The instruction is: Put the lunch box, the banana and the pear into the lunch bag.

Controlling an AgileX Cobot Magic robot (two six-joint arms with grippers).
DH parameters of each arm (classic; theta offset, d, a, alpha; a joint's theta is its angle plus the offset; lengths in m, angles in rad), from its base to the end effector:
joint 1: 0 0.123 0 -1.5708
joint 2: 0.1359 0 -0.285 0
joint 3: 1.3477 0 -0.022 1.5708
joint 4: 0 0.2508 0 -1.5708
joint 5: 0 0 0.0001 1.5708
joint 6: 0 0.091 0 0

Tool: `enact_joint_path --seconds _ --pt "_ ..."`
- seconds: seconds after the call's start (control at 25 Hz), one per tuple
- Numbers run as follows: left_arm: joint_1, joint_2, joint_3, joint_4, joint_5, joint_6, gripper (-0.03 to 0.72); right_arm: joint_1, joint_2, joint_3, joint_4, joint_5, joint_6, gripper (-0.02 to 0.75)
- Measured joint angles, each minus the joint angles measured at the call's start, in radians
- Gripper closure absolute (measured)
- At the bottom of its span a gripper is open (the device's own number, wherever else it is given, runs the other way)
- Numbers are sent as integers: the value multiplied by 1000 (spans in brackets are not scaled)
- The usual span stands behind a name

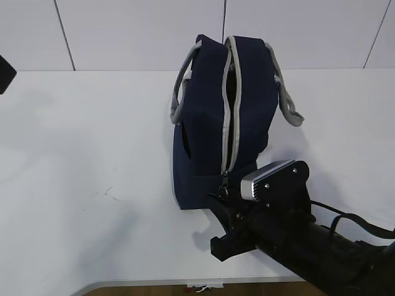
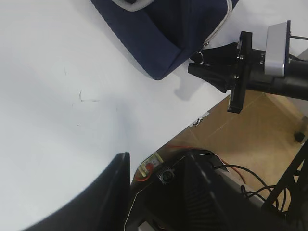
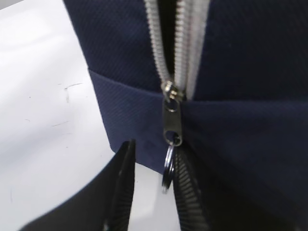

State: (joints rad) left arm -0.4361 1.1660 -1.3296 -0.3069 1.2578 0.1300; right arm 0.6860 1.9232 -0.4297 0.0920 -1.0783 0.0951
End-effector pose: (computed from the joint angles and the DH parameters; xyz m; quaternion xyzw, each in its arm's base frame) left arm 0.1787 -0.1121 0.4083 0.2605 0.9128 -0.1929 0.2484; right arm 0.2231 0.1731 0.1014 -0.1970 0.7890 0.2026 0.5455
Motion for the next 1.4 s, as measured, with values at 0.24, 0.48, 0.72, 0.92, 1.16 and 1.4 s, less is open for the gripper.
enact_joint_path --seconds 0.24,0.48,0.72,0.92,1.16,1.4 --pt "0 0 0 0 0 0 399 0 0 0 0 2 0 503" --pt "0 0 0 0 0 0 399 0 0 0 28 4 0 543" --pt "0 0 0 0 0 0 399 0 0 0 32 15 0 597" --pt "0 0 0 0 0 0 399 0 0 0 35 25 0 640" --pt "0 0 0 0 0 0 399 0 0 0 35 35 0 724" --pt "0 0 0 -6 0 0 399 0 -12 0 37 59 0 724"
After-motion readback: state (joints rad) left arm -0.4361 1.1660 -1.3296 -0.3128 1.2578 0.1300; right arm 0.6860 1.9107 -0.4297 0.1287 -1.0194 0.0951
